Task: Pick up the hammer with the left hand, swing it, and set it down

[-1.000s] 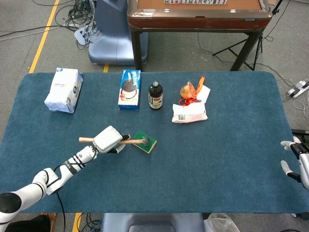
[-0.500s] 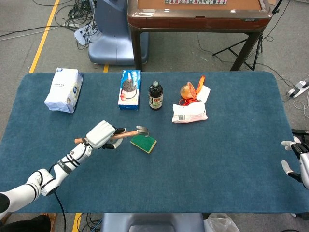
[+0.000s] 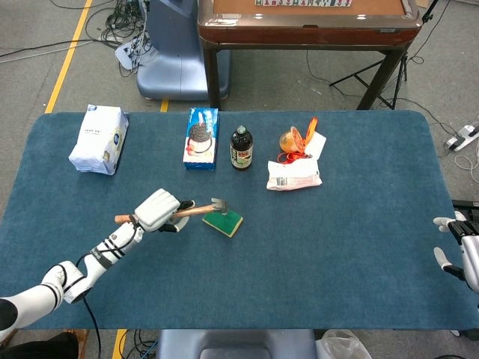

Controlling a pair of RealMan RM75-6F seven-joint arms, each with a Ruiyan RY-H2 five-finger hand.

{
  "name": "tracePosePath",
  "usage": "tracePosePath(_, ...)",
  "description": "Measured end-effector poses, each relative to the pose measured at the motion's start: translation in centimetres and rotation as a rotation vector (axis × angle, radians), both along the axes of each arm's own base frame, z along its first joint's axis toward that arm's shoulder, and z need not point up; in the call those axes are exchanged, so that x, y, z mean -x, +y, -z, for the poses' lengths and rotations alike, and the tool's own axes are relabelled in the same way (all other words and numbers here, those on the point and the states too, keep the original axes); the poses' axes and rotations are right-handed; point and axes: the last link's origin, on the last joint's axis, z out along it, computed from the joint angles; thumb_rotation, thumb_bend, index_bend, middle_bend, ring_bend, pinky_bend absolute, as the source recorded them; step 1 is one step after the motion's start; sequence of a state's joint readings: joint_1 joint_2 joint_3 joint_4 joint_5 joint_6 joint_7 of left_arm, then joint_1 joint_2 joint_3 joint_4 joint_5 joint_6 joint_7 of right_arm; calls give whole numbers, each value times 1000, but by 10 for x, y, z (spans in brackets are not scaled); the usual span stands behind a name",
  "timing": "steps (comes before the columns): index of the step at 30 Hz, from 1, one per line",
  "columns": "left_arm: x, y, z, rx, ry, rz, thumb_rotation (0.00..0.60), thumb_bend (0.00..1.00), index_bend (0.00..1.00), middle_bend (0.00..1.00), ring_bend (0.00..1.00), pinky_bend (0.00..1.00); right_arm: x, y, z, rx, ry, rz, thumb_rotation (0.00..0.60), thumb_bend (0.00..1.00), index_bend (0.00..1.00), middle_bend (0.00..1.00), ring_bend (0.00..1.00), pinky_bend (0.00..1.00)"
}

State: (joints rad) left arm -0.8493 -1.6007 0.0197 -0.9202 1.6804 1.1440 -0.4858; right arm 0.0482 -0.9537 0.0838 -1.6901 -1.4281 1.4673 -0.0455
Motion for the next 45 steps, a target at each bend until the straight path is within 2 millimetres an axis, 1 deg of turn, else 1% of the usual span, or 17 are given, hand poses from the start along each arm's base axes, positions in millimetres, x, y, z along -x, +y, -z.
tracePosePath(5,1,1,18,19,59,4,600,580,841,1000,945,1000,2,1,0,1,1,7,600,323,318,390,307,374)
tracePosePath(12,4,3,28,7,150,26,600,580,841,1000,944,1000,3,2,-2,5,0,12,600,323,318,390,306,374)
tracePosePath(16,2,3,20,1,100,10,600,580,841,1000,944,1000,4,2,-2,8,-1,12,600,323,318,390,307,374)
tracePosePath(21,3,3,-2,-22,30,-13,600,580,841,1000,944,1000,5,2,-2,7,-4,12,600,323,318,390,306,374)
tracePosePath(24,8,3,-15,-38,-2,-39,600,580,841,1000,944,1000,4,1,-1,4,-6,8,600,323,318,390,307,374)
tracePosePath(26,15,2,-21,-52,-5,-63,600,580,841,1000,944,1000,4,0,0,1,-6,4,600,323,318,390,306,374)
tracePosePath(34,37,6,-25,-71,39,-154,600,580,837,1000,932,1000,1,-2,2,-6,-7,-6,600,323,318,390,307,374)
tracePosePath(37,44,9,-25,-74,59,-187,600,580,814,991,905,1000,0,-2,2,-5,-6,-7,600,323,318,390,307,374)
tracePosePath(40,51,12,-24,-74,82,-226,600,570,762,941,852,992,-1,-2,2,-5,-6,-7,600,323,318,390,306,374)
tracePosePath(41,54,13,-24,-76,89,-241,600,552,728,911,820,982,-1,-2,2,-5,-6,-7,600,323,318,390,306,374)
tracePosePath(42,56,13,-25,-79,94,-252,583,514,667,856,766,959,-1,-1,2,-5,-6,-6,600,323,318,390,306,374)
tracePosePath(44,59,13,-26,-87,98,-268,522,446,541,723,651,891,-2,-1,2,-5,-5,-8,600,323,318,390,306,374)
tracePosePath(45,60,12,-27,-89,98,-273,466,413,461,620,563,826,-2,-1,2,-5,-5,-9,600,323,318,390,306,374)
